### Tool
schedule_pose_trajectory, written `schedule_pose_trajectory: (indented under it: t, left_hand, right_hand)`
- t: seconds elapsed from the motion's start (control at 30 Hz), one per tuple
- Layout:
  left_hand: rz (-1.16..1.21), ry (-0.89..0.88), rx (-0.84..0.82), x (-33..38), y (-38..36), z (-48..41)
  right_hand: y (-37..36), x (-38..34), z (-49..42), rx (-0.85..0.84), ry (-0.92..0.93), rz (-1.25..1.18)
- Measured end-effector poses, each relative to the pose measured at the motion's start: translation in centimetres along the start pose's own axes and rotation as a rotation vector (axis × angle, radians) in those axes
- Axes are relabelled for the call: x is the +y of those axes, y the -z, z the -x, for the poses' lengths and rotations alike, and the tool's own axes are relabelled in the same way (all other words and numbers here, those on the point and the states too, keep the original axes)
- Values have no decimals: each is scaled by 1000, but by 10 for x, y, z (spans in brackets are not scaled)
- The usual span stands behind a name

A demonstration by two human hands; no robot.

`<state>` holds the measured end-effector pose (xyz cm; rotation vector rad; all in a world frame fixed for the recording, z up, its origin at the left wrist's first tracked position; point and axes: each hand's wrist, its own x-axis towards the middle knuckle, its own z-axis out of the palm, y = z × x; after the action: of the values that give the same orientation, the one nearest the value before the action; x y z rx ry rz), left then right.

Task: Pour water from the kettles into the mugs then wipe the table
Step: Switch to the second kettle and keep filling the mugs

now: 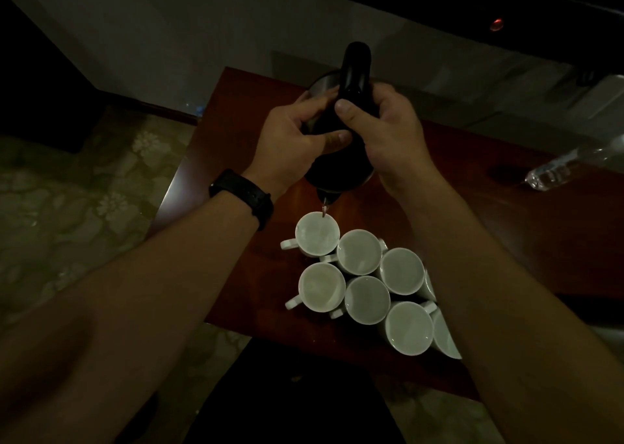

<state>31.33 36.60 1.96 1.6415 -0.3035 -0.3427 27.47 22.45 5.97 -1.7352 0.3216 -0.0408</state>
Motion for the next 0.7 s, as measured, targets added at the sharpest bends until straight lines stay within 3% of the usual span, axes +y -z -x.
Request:
schedule_pose_trajectory:
  t: [0.7]
  left_hand:
    - [-16,-8,-7,8,-2,-3]
  right_hand:
    - [-1,5,-9,42,-46,-17]
